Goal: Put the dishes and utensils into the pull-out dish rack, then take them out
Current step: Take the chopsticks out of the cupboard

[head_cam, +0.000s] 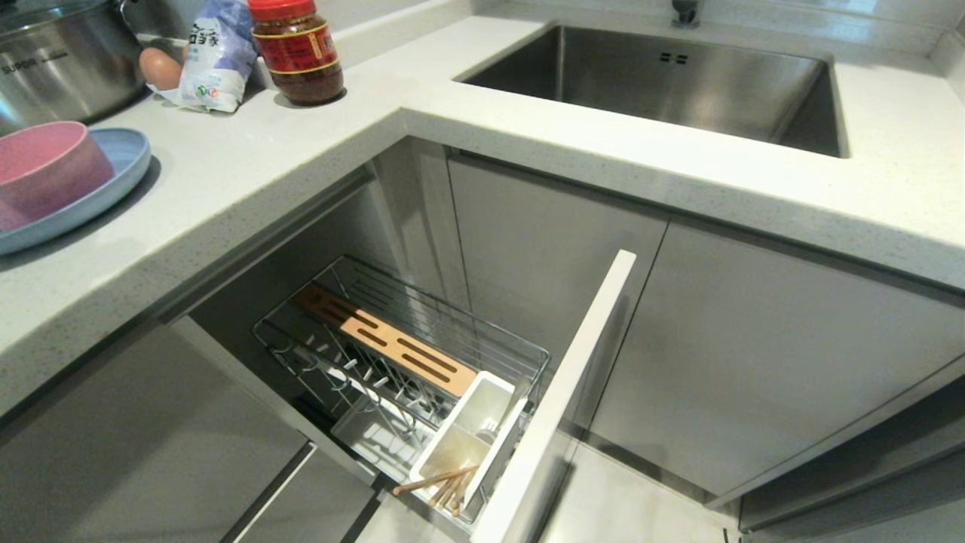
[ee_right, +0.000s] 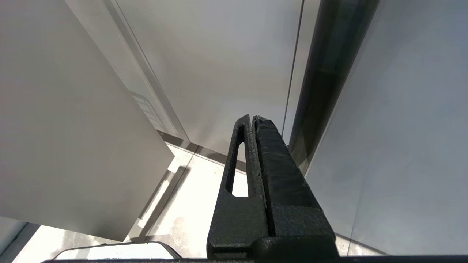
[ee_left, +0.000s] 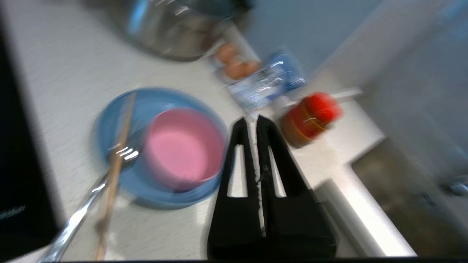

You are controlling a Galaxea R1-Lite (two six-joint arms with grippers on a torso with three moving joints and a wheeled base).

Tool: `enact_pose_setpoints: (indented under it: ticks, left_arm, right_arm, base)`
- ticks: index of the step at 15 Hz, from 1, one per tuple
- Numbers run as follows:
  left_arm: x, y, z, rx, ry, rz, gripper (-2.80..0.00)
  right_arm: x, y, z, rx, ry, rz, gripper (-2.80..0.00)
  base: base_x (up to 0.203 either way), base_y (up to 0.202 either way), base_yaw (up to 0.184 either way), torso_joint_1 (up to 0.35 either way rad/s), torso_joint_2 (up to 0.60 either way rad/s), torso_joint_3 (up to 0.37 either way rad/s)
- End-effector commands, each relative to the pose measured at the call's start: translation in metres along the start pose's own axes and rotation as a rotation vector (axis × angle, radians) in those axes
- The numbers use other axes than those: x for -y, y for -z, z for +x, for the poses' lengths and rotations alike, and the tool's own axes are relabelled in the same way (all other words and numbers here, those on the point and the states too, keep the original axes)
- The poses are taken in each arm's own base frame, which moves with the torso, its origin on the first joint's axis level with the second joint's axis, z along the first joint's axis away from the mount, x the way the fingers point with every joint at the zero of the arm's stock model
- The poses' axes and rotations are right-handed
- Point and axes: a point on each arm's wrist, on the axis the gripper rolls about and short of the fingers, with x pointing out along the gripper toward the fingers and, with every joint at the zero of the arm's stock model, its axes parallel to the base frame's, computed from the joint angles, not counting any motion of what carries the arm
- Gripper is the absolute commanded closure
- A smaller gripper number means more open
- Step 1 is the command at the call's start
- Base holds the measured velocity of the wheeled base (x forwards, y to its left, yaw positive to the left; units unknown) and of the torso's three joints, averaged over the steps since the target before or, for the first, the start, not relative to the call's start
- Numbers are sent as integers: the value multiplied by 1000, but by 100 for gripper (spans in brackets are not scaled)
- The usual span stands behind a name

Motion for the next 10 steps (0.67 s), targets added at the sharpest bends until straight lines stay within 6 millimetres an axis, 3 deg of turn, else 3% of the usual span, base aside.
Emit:
enact_pose_setpoints:
  ticks: [1, 4, 7, 10]
  left_arm:
    - [14, -17, -7, -3, 165, -82, 0]
    - [26, -8, 7, -143, 275, -188, 0]
    - [36, 25, 23, -391, 284, -202, 0]
    - [48, 63, 34, -591, 299, -110, 0]
  right_arm:
    - [0, 0, 0, 5, -1, 1, 0]
    - [0, 0, 0, 5, 0, 1, 0]
    - [0, 0, 0, 5, -2, 1, 0]
    - [0, 0, 0, 5, 0, 1, 0]
  base:
    - [0, 0, 0, 0, 0, 0]
    - [0, 0, 0, 0, 0, 0]
    - [0, 0, 0, 0, 0, 0]
    - [0, 0, 0, 0, 0, 0]
